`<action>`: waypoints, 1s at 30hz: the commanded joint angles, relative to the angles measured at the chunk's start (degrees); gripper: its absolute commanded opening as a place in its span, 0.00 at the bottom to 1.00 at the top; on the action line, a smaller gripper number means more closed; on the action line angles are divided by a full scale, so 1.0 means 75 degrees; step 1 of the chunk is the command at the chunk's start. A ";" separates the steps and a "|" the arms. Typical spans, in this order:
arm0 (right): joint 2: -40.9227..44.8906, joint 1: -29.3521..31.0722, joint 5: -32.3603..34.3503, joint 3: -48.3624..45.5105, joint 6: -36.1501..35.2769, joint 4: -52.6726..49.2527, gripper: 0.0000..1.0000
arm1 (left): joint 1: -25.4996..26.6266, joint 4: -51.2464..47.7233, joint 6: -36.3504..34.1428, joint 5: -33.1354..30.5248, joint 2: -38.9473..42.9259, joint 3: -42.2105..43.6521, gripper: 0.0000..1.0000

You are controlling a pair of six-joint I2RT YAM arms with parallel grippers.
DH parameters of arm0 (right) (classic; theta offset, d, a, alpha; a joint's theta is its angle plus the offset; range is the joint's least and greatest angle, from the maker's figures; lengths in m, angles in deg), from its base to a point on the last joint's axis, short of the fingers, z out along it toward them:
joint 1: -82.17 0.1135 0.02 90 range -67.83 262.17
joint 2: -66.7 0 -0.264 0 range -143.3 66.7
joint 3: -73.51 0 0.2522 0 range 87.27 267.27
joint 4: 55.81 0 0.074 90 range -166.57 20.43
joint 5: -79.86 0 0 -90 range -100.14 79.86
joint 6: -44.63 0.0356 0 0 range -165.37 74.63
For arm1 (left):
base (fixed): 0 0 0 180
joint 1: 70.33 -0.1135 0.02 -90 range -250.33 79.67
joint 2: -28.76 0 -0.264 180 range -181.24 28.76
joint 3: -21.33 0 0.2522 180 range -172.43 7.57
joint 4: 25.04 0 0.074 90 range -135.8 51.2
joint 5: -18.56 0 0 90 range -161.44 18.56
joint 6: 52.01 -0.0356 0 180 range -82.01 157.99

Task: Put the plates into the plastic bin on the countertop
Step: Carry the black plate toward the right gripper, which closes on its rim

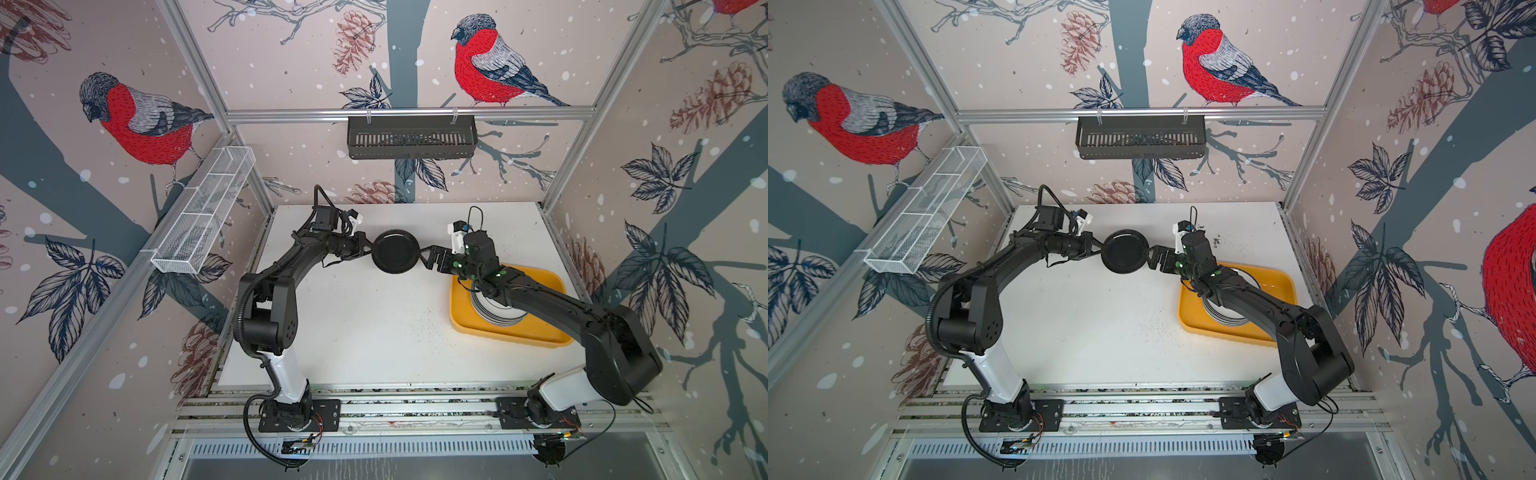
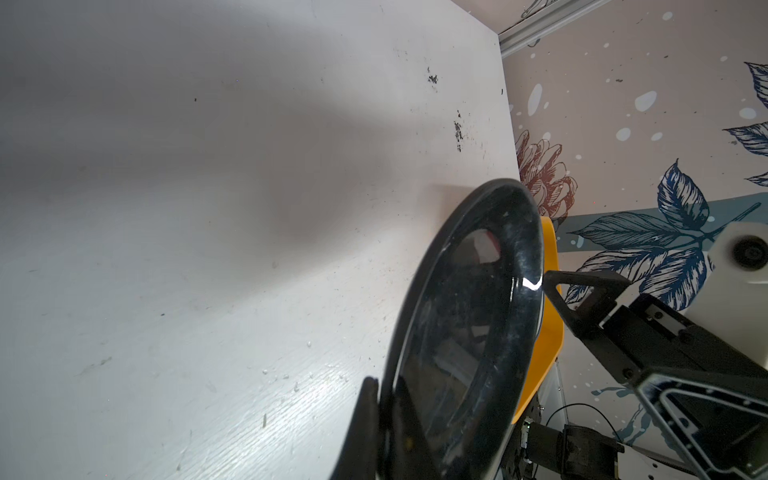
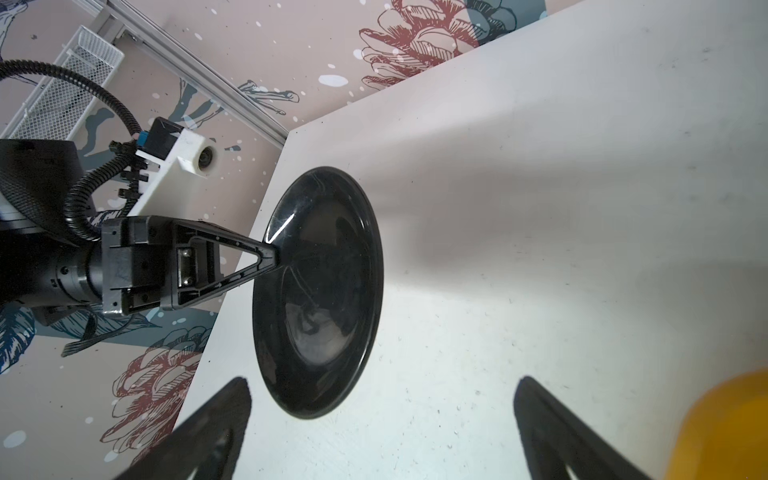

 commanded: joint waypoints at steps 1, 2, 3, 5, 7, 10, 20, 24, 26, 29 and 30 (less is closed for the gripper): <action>-0.0226 0.0027 -0.0362 0.0210 0.0174 0.0424 0.95 | 0.0022 0.0268 -0.0012 0.0253 0.0095 0.0008 0.08; -0.0322 0.0027 -0.0406 0.0261 0.0199 0.0450 0.94 | 0.0032 0.0274 -0.0020 0.0273 0.0101 0.0017 0.08; -0.0394 0.0037 -0.0460 0.0308 0.0228 0.0488 0.92 | 0.0046 0.0274 -0.0028 0.0270 0.0106 0.0006 0.08; -0.0546 0.0039 -0.0564 0.0401 0.0289 0.0536 0.88 | 0.0051 0.0266 -0.0029 0.0276 0.0134 0.0008 0.08; -0.0706 0.0036 -0.0659 0.0503 0.0344 0.0539 0.84 | 0.0069 0.0268 -0.0038 0.0276 0.0143 0.0003 0.08; -0.0933 0.0040 -0.0793 0.0628 0.0438 0.0547 0.78 | 0.0069 0.0265 -0.0058 0.0266 0.0192 0.0013 0.08; -0.1304 0.0069 -0.0902 0.0907 0.0591 0.0684 0.56 | 0.0080 0.0245 -0.0087 0.0218 0.0203 0.0003 0.08; -0.1461 0.0062 -0.0995 0.1014 0.0636 0.0713 0.45 | 0.0078 0.0251 -0.0104 0.0218 0.0226 0.0002 0.08; -0.1506 0.0068 -0.1020 0.1039 0.0656 0.0700 0.39 | 0.0086 0.0243 -0.0115 0.0209 0.0226 0.0010 0.08; -0.1530 0.0062 -0.1019 0.1051 0.0679 0.0685 0.33 | 0.0072 0.0250 -0.0116 0.0212 0.0231 0.0012 0.08; -0.1540 0.0064 -0.1016 0.1062 0.0680 0.0674 0.31 | 0.0081 0.0246 -0.0110 0.0206 0.0229 0.0003 0.08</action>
